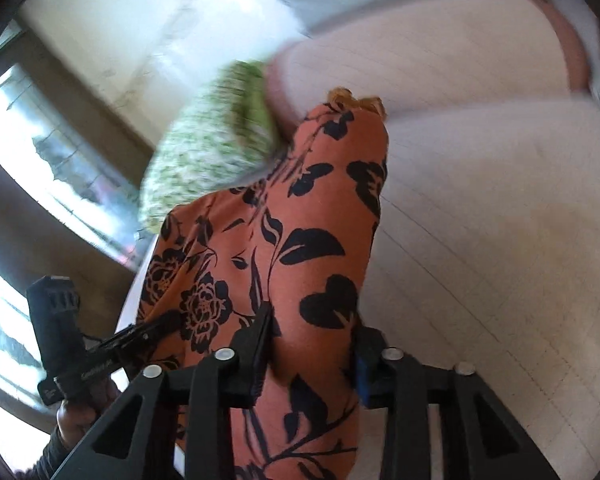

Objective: Fold small clothes

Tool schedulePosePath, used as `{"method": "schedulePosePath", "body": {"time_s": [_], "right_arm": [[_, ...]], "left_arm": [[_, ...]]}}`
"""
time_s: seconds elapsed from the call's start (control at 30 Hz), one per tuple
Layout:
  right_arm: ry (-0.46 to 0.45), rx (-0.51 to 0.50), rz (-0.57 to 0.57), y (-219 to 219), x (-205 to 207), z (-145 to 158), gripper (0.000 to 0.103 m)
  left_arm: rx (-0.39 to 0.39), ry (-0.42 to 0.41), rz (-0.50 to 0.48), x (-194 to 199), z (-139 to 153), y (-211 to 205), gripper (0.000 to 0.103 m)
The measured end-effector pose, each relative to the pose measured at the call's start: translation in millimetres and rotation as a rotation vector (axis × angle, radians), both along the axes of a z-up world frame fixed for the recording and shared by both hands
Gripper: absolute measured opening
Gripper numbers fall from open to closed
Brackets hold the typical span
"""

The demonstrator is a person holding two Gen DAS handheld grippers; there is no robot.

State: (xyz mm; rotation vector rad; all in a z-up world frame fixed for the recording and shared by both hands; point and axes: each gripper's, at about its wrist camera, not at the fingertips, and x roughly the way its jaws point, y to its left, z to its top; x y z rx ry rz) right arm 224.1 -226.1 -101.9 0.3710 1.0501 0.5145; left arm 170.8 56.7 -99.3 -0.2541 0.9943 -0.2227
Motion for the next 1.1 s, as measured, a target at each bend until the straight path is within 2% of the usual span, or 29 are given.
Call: {"method": "schedulePosePath", "body": {"time_s": [0.07, 0.1, 0.13, 0.2, 0.27, 0.33, 0.4, 0.47, 0.53, 0.57, 0.67, 0.77, 0.83, 0.97, 1.1], "right_arm": [[0.073, -0.102, -0.088, -10.3, 3.6, -36.2, 0.065], [0.094, -0.126, -0.101, -12.5, 0.8, -45.2, 0.066], [0.086, -0.099, -0.106, -15.4, -5.8, -46.6, 0.066], [-0.008, -0.138, -0.139, -15.9, -26.8, -28.0, 0.066], [-0.105, -0.117, -0.148, -10.5, -48.8, -2.5, 0.067], [-0.178, -0.079, -0.123, -0.3, -64.5, 17.9, 0.074], [-0.216, -0.06, -0.07, 13.6, -73.4, 24.5, 0.088], [-0.161, -0.111, -0.017, 25.1, -73.7, 1.7, 0.093], [-0.056, -0.231, -0.011, 32.3, -61.5, -29.9, 0.093], [-0.08, -0.266, -0.025, 33.6, -63.7, -29.1, 0.093], [-0.123, -0.185, -0.027, 32.1, -82.9, 7.0, 0.093], [-0.213, -0.236, -0.048, 29.2, -109.4, 43.9, 0.093], [-0.238, -0.258, -0.058, 26.7, -129.9, 61.5, 0.093], [-0.22, -0.289, -0.09, 18.2, -163.1, 76.3, 0.093], [-0.192, -0.401, -0.091, 19.6, -189.1, 79.1, 0.096]], "left_arm": [[0.056, 0.096, 0.026, -0.4, -31.7, -2.4, 0.058], [0.051, 0.116, 0.034, -7.4, -39.7, 1.4, 0.058], [0.04, 0.108, 0.041, -18.5, -39.3, 7.7, 0.058], [0.062, 0.072, 0.061, -38.9, -27.8, 18.0, 0.067], [0.092, 0.021, 0.069, -59.2, -10.2, 26.2, 0.069], [0.12, -0.001, 0.084, -66.7, 0.4, 35.7, 0.07], [0.131, -0.007, 0.093, -72.4, 11.2, 39.4, 0.071], [0.156, -0.028, 0.109, -80.3, 19.9, 46.2, 0.071], [0.171, -0.032, 0.118, -89.6, 25.4, 50.7, 0.073], [0.169, -0.033, 0.117, -95.3, 29.5, 55.5, 0.073], [0.185, -0.066, 0.13, -109.0, 39.1, 55.6, 0.078], [0.196, -0.096, 0.149, -120.9, 49.7, 53.2, 0.081], [0.195, -0.109, 0.144, -129.1, 55.9, 49.4, 0.081], [0.203, -0.137, 0.142, -145.3, 68.9, 38.6, 0.083], [0.209, -0.159, 0.121, -166.2, 81.7, 22.9, 0.086]]}}
